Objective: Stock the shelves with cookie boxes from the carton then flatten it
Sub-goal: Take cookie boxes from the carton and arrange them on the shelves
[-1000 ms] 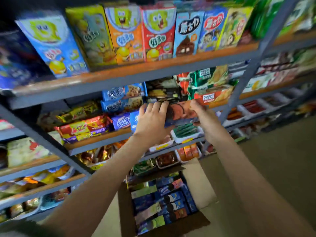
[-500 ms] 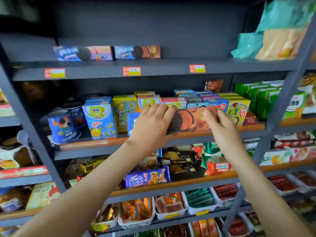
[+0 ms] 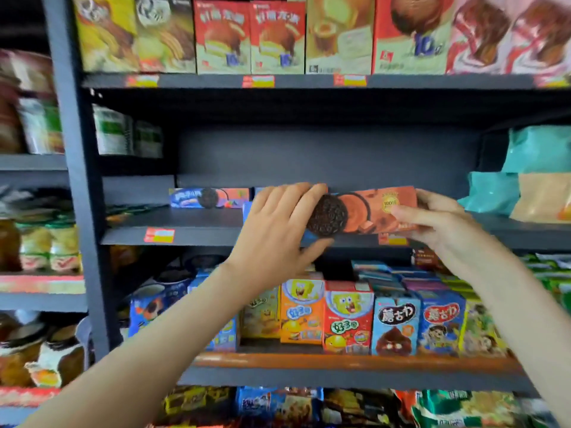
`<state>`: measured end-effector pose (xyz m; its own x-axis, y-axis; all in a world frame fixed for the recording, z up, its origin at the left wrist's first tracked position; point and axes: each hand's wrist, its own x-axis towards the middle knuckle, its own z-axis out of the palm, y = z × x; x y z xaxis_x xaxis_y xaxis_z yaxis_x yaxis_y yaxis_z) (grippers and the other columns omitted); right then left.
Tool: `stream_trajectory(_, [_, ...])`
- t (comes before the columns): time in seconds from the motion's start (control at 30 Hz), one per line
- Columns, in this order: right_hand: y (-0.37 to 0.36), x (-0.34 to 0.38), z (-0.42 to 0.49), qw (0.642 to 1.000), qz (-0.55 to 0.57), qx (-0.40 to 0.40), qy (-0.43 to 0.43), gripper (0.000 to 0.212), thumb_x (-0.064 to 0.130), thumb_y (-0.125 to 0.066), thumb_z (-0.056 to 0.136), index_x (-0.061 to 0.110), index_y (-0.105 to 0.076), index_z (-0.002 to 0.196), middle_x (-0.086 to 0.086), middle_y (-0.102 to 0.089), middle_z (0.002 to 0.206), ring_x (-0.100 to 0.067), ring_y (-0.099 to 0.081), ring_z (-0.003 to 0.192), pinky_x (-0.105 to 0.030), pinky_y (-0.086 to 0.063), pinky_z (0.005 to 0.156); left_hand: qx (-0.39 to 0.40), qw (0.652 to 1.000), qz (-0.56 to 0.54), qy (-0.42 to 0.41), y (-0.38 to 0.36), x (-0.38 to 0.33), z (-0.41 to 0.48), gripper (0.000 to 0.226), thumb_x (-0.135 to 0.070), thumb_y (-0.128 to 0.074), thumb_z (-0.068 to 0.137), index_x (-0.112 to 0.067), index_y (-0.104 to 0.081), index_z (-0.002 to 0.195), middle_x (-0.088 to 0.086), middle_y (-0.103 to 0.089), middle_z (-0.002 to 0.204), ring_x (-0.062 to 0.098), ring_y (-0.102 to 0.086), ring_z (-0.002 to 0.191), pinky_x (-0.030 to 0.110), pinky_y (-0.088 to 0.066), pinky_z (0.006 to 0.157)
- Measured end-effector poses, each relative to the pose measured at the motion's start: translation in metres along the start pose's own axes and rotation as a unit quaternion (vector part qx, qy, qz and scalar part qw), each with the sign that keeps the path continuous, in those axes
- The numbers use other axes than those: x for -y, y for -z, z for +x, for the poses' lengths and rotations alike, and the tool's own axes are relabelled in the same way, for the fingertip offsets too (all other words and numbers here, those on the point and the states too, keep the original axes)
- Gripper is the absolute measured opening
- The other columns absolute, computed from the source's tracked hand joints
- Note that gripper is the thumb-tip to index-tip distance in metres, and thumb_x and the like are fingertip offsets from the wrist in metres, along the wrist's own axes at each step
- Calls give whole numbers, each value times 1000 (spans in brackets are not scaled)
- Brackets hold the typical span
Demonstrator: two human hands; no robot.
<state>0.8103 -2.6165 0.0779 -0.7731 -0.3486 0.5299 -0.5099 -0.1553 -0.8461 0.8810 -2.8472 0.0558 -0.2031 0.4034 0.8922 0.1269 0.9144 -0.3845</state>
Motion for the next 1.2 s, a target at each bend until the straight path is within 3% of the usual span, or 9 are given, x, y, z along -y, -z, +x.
stream_trajectory(0.17, [-10,-17,76,998,9,-40,-50,33,10,-66,83,3,-60,115,-10,-70,106,-20,-67,97,-37,-52,89,8,995,-22,93,-20,52,17,36,-31,-49,82,-11,-58,111,8,-58,108,28,-51,94,34,-34,79])
stream_trajectory(0.23, [-21,-34,107,995,-10,-61,-84,37,9,-69,83,3,-56,117,-10,-67,109,-20,-65,99,-35,-51,88,88,990,-28,109,-35,72,23,28,-25,-47,84,-12,-62,104,8,-59,100,33,-55,89,35,-38,75])
stream_trajectory(0.4, [-50,-67,180,977,-138,-87,-135,39,19,-72,82,8,-52,114,-8,-61,114,-23,-58,106,-36,-46,93,356,919,-46,166,-83,120,30,33,-12,-41,93,-23,-60,119,6,-55,123,27,-52,112,35,-43,94])
stream_trajectory(0.53, [-61,-75,216,928,-334,-55,-152,42,24,-69,84,7,-47,116,-7,-52,109,-23,-47,96,-27,-40,72,476,863,-56,157,-122,145,40,53,-4,-36,90,-31,-50,133,8,-51,134,28,-52,118,39,-44,99])
stream_trajectory(0.6, [-62,-79,233,894,-413,-50,-169,43,20,-65,87,5,-45,121,-11,-50,117,-24,-46,98,-31,-43,79,521,841,-49,135,-139,153,46,63,-2,-33,88,-37,-41,140,9,-46,139,29,-51,120,39,-44,99])
stream_trajectory(0.73, [-57,-89,258,836,-509,-38,-201,42,22,-66,87,4,-46,119,-13,-54,121,-28,-56,106,-37,-51,90,562,822,-38,81,-169,156,58,68,1,-30,89,-37,-29,146,12,-38,145,31,-48,121,35,-43,93])
stream_trajectory(0.87, [-56,-101,274,843,-497,-30,-202,26,18,-67,87,9,-47,101,-15,-56,115,-29,-58,105,-43,-55,87,571,817,-34,75,-182,155,64,62,0,-31,91,-25,-31,147,12,-40,144,31,-46,124,33,-41,93])
stream_trajectory(1.1, [-62,-111,281,832,-516,-21,-201,31,10,-55,90,8,-51,120,-12,-56,119,-27,-59,105,-37,-53,90,577,814,-12,72,-189,172,64,53,-8,-33,91,-28,-41,139,8,-52,131,31,-52,112,40,-46,94])
stream_trajectory(1.2, [-68,-113,279,796,-578,-35,-177,26,11,-52,92,8,-53,117,-10,-57,117,-26,-59,103,-34,-49,80,570,818,-10,75,-187,175,64,49,-12,-34,96,-28,-37,142,8,-49,136,31,-49,118,37,-41,95])
